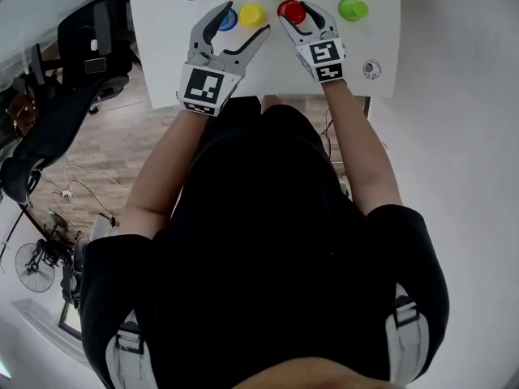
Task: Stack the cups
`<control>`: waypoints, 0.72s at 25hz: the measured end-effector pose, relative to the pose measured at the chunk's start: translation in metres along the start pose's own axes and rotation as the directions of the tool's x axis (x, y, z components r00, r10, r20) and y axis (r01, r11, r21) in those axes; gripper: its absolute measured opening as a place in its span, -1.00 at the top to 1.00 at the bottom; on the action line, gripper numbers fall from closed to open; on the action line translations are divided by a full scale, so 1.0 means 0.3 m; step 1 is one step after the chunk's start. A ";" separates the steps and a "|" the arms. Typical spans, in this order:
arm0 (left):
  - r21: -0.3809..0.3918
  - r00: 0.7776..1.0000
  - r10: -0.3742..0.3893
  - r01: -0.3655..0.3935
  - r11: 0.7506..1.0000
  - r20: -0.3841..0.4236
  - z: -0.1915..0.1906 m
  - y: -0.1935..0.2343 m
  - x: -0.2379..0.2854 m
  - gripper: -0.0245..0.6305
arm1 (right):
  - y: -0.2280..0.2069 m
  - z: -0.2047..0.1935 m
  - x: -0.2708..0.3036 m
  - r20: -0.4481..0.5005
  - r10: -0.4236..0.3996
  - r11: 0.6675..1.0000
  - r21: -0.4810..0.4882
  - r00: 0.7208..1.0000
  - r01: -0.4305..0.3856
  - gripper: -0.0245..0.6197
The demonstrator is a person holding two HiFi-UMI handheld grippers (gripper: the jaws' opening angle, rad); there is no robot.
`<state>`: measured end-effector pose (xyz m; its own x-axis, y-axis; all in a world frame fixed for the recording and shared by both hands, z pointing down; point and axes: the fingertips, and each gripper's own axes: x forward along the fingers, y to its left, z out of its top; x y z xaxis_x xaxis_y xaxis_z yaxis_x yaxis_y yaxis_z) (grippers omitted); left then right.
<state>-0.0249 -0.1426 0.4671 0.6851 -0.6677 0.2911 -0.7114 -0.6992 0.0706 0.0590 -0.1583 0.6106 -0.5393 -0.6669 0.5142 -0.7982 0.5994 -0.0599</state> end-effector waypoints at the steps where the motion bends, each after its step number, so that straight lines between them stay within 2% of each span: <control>1: -0.001 1.000 0.004 -0.004 1.000 -0.002 -0.001 0.007 -0.002 -0.06 | 0.010 0.000 0.006 -0.005 0.010 1.000 -0.004 1.000 -0.010 0.19; 12: -0.020 0.999 0.041 -0.042 0.999 -0.016 -0.043 0.059 -0.057 -0.06 | 0.069 -0.026 0.055 -0.037 0.052 0.999 -0.005 0.998 -0.052 0.19; 18: -0.025 0.998 0.052 -0.052 0.998 -0.021 -0.058 0.070 -0.070 -0.06 | 0.070 -0.031 0.066 -0.039 0.046 0.999 -0.003 0.998 -0.046 0.19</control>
<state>-0.0570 -0.1386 0.4791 0.6439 -0.6975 0.3146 -0.7500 -0.6567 0.0789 0.0341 -0.1549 0.6274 -0.5646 -0.6207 0.5440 -0.7715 0.6311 -0.0808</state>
